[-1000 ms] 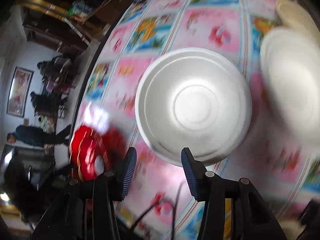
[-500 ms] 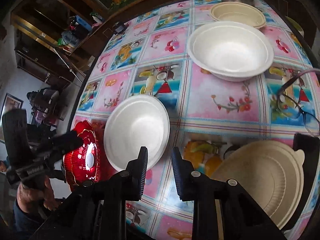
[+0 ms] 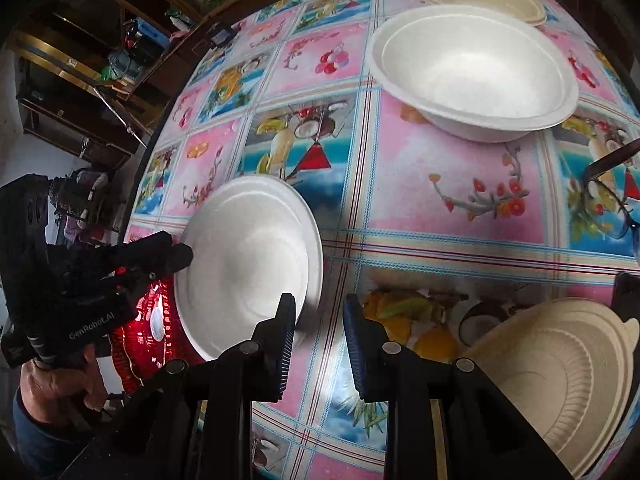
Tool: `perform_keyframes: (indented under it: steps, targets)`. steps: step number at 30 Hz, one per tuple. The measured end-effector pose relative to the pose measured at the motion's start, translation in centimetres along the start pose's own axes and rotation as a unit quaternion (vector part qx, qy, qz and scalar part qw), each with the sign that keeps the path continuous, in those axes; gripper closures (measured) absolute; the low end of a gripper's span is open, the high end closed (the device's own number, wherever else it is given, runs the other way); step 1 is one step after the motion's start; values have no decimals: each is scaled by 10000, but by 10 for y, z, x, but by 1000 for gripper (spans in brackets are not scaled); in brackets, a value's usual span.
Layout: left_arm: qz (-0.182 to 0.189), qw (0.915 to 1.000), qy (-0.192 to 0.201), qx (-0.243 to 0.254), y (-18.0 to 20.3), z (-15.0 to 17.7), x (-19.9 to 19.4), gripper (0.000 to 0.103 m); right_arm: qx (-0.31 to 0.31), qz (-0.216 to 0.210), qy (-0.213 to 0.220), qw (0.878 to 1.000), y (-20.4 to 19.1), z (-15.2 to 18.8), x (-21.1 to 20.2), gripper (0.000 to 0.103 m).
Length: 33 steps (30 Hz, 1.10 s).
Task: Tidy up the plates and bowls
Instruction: 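Pass the white foam plate from the right gripper into the left gripper, then carry the white foam plate with the left gripper and lower it onto the red plates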
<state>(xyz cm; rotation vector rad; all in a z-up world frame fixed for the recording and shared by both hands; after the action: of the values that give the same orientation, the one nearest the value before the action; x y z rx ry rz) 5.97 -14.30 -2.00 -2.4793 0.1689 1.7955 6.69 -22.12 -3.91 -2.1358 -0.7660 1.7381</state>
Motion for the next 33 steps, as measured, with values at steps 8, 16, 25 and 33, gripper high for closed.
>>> perform_keyframes:
  steps: [8,16,25,33]
  targets:
    - [-61,9997,121,205,15,6,-6,85,-79,-57,98,9999,-4,-2,-4,90]
    - [-51,9992,362,130,10,9,-30,85,-208,-179,205,9994,-19,2,-18,90]
    - [-76,9984,540,-168,-12,24,-56,82,-361,-462,211,9981,-52,5,-25,89]
    - [-196,9960,634,-591,-49,51,-75,81,-709,-689,101,9951,-95,11,-15,89]
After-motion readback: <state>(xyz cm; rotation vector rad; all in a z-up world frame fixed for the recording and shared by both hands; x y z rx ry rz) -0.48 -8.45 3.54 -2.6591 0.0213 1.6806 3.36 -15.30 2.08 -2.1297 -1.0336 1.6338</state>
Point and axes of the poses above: each gripper's, at about its wrist camera, not at the fingertips, and x roughly the way its jaws point, y to its right, z to its underside, the point moved 7 cm from there along x, roughly the way its jaws point, and after that the axes turned 6 degrees about -z, right-handed, at the moved point
